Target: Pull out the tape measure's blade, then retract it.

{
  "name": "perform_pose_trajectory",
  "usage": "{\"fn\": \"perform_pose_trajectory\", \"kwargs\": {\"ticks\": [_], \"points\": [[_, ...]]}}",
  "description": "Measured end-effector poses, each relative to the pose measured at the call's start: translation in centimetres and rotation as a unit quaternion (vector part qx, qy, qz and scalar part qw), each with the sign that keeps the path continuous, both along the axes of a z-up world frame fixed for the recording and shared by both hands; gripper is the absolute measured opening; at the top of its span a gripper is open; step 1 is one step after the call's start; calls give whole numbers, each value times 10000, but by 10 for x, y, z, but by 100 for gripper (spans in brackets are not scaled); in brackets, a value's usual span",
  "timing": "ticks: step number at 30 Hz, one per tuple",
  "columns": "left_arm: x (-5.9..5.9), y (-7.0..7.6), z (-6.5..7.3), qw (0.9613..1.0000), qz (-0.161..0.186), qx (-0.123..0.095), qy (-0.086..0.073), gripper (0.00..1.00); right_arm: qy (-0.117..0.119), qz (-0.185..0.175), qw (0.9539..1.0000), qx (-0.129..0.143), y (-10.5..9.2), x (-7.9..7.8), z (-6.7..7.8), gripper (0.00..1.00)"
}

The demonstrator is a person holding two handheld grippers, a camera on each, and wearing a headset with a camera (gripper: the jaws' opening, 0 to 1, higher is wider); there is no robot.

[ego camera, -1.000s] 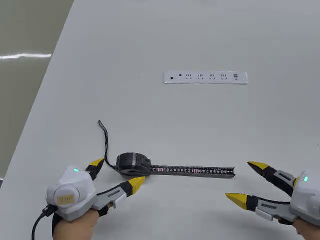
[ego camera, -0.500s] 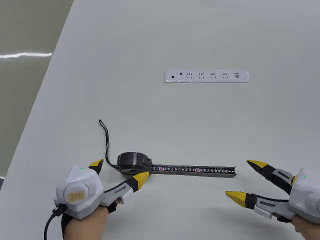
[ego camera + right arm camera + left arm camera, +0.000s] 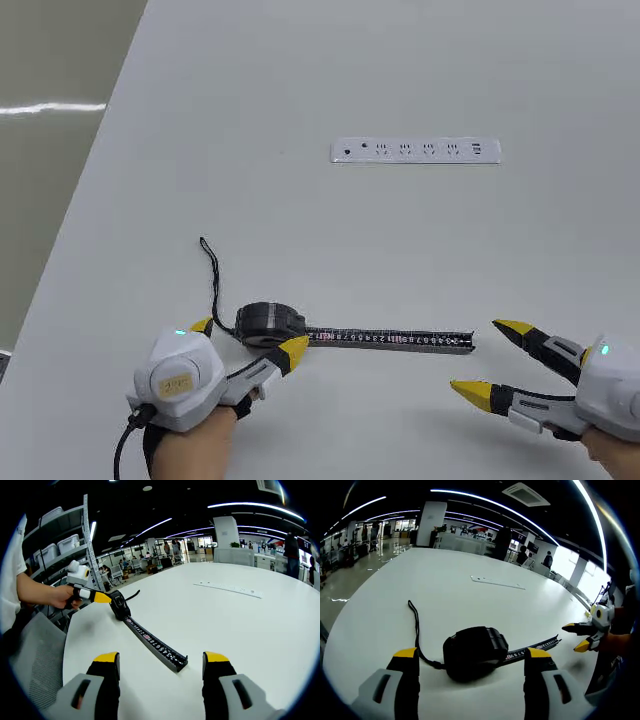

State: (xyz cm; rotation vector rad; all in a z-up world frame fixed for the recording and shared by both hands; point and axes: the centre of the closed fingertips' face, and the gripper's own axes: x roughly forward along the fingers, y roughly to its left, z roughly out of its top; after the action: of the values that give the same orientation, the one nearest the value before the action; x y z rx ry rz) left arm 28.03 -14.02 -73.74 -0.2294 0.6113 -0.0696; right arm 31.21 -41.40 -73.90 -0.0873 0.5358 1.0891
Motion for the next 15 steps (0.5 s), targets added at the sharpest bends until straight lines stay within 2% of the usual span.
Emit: {"fn": "perform_pose_trajectory", "kwargs": {"ticks": [2, 7, 10, 15], "points": [[0, 1, 0, 10000, 57, 77, 12, 85, 13, 12, 10000, -3, 1, 0, 0, 67], [2, -2, -3, 9998, 166, 41, 78, 85, 25, 32, 10000, 3, 2, 1, -2, 67], [4, -6, -4, 9998, 182, 47, 79, 84, 22, 34, 10000, 11, 2, 2, -2, 67], [5, -5, -4, 9995, 307, 39, 61, 82, 24, 72, 10000, -7, 2, 2, -3, 66]]}}
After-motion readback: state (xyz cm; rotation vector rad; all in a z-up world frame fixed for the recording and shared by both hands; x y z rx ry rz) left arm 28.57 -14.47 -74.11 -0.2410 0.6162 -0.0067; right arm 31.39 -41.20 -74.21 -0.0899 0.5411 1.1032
